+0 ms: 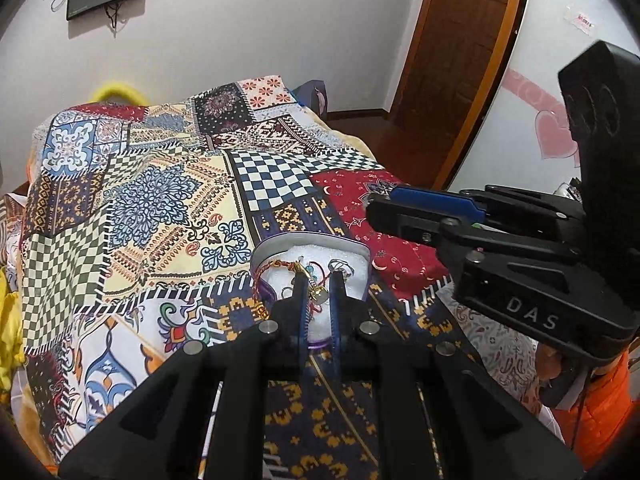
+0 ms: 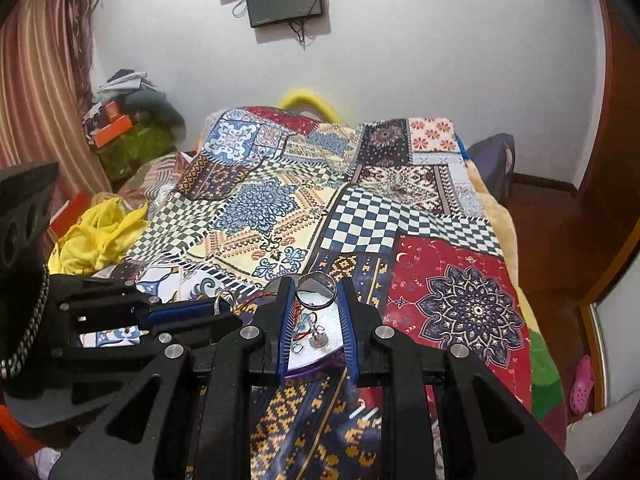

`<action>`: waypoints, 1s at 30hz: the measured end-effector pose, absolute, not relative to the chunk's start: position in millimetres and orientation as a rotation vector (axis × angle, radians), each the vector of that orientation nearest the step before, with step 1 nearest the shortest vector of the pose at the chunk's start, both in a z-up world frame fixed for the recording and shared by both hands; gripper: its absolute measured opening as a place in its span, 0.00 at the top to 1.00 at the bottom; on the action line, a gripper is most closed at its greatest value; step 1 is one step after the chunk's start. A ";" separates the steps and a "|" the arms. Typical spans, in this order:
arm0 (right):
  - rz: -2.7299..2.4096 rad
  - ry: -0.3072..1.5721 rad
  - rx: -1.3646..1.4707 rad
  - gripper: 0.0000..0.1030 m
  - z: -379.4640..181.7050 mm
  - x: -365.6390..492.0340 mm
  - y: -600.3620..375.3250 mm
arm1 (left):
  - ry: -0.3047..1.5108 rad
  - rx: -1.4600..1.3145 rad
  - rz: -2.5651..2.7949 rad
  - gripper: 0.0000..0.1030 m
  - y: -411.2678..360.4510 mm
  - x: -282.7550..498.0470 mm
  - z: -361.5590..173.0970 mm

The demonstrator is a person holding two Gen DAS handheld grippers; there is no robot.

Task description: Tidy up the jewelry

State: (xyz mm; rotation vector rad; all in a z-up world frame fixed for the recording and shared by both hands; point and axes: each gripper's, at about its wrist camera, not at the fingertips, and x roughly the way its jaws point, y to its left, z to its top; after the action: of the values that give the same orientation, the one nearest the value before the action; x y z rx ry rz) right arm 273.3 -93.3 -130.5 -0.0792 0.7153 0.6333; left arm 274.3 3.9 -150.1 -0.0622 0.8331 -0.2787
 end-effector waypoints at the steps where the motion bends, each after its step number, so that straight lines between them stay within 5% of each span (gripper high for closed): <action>1: 0.636 0.726 -0.080 0.81 -133.3 277.2 -90.9 | 0.839 -0.063 -0.280 0.92 4.3 277.2 -152.5; 24: 0.690 0.837 -0.116 0.79 -149.2 296.4 -78.0 | 0.878 -0.075 -0.295 0.92 5.5 290.7 -166.8; 30: 0.666 0.782 -0.117 0.77 -127.9 279.9 -86.8 | 0.825 -0.056 -0.273 0.84 5.6 271.6 -142.6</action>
State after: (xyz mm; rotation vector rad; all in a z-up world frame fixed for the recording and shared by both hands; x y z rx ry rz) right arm 279.9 -86.8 -127.9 -0.1172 0.7818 0.6665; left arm 271.6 5.6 -142.6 -0.0557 0.8246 -0.2732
